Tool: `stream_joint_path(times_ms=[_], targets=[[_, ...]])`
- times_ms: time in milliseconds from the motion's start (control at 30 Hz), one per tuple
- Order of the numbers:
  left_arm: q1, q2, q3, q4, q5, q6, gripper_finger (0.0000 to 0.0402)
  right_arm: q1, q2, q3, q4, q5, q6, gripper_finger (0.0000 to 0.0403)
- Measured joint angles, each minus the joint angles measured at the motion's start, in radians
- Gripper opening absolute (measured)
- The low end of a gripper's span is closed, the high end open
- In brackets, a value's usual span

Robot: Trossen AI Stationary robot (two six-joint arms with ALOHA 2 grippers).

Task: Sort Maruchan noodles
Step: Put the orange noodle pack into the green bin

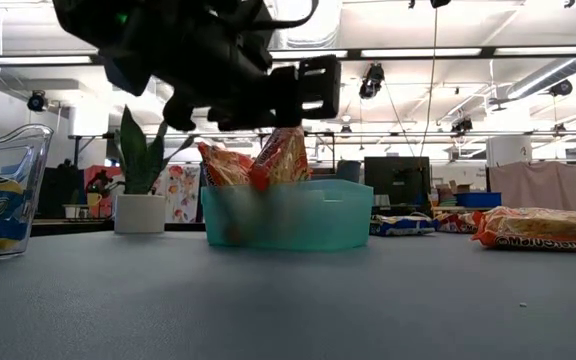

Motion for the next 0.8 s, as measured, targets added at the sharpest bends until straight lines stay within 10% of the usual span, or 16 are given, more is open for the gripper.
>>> stream_joint_path(times_ms=[500, 800], targets=[[-0.033, -0.224, -0.018, -0.135, 0.043, 0.185, 0.0130, 0.000, 0.000, 0.000, -0.007, 0.000, -0.001, 0.0244], [0.078, -0.462, -0.017, -0.532, 0.712, -0.120, 0.0130, 0.000, -0.058, 0.000, -0.137, -0.002, 0.065, 0.0238]])
